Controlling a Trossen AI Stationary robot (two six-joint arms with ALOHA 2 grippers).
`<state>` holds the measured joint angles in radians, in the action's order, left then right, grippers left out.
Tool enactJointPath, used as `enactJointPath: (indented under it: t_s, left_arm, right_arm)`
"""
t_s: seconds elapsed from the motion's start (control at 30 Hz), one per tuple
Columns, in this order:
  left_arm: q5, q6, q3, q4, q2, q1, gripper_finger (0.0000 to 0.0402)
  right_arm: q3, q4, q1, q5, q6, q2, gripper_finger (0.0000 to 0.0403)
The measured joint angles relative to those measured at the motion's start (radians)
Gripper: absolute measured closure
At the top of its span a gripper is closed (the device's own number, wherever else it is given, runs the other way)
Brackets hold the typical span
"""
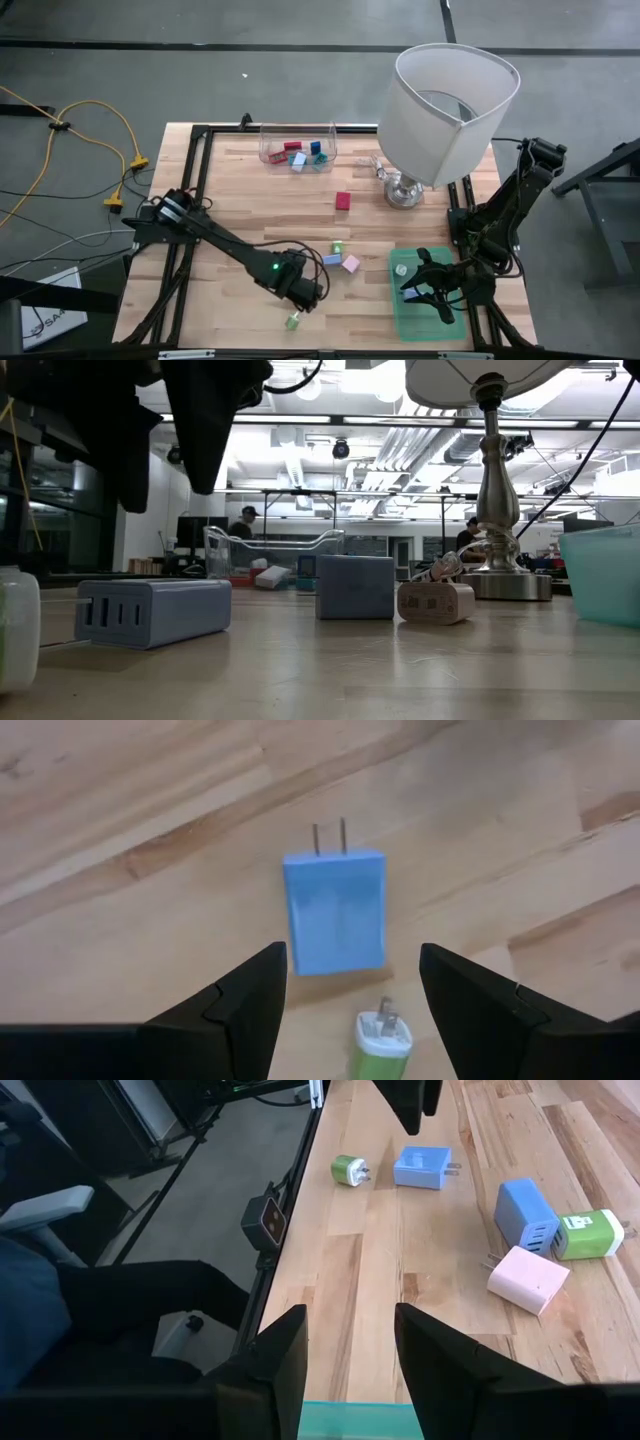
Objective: Pick & Place Office items
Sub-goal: Put the bottom light blue charger adapter into the green bin
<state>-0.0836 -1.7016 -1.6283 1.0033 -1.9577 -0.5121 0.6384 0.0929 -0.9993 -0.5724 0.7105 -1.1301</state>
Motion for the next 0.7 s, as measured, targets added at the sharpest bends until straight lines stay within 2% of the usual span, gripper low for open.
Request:
enactJointPath:
  t_s: [0.37,0.7]
  left_arm:
    - [-0.018,-0.051,0.002,-0.024,-0.035,-0.01,0.0176]
    - [-0.022,-0.06,0.002,-0.032,-0.04,-0.01,0.0122]
  right_arm:
    - [0.0,0.0,0.0,0.0,0.0,0.0,0.0264]
    - [0.0,0.0,0.0,0.0,0.0,0.0,0.0264]
